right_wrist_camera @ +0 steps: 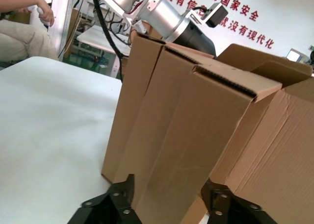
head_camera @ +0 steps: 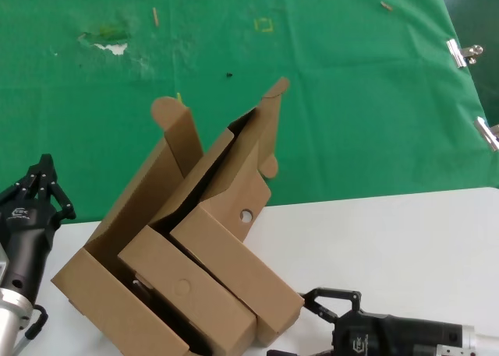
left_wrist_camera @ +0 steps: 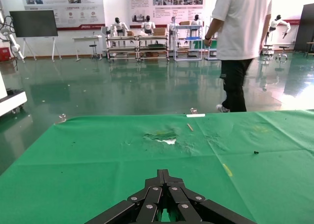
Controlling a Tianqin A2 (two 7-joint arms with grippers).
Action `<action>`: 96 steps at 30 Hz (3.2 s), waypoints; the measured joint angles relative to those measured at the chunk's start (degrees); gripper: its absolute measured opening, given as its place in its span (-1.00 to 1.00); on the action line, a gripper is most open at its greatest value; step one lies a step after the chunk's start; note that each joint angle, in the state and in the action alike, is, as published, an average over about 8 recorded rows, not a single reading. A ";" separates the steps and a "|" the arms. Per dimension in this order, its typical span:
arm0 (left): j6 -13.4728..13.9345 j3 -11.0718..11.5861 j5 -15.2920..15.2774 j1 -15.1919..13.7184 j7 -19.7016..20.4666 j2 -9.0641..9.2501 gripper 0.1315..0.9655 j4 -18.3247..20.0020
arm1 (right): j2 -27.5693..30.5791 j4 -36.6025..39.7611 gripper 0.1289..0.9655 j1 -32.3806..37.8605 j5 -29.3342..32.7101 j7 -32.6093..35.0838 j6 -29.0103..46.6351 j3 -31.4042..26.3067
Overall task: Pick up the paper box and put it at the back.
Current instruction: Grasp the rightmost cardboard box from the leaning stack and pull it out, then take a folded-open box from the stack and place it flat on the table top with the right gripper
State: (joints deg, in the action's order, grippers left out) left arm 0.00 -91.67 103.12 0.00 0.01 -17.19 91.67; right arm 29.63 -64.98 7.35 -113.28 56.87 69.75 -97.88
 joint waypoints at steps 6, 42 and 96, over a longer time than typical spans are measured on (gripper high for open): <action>0.00 0.00 0.00 0.00 0.00 0.00 -0.98 0.00 | 0.08 -0.10 -0.16 -0.65 0.00 0.01 -0.61 0.07; 0.00 0.00 0.00 0.00 0.00 0.00 -0.98 0.00 | 9.91 0.21 -0.98 18.15 15.05 -18.70 -24.74 0.69; 0.00 0.00 -0.01 0.00 0.01 0.00 -0.98 0.00 | -0.62 27.29 -0.98 60.06 49.22 -45.65 0.36 -31.51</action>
State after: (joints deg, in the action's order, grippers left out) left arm 0.00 -91.68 103.11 0.00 0.02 -17.19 91.67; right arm 29.01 -37.68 67.41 -64.05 11.22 70.12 -129.39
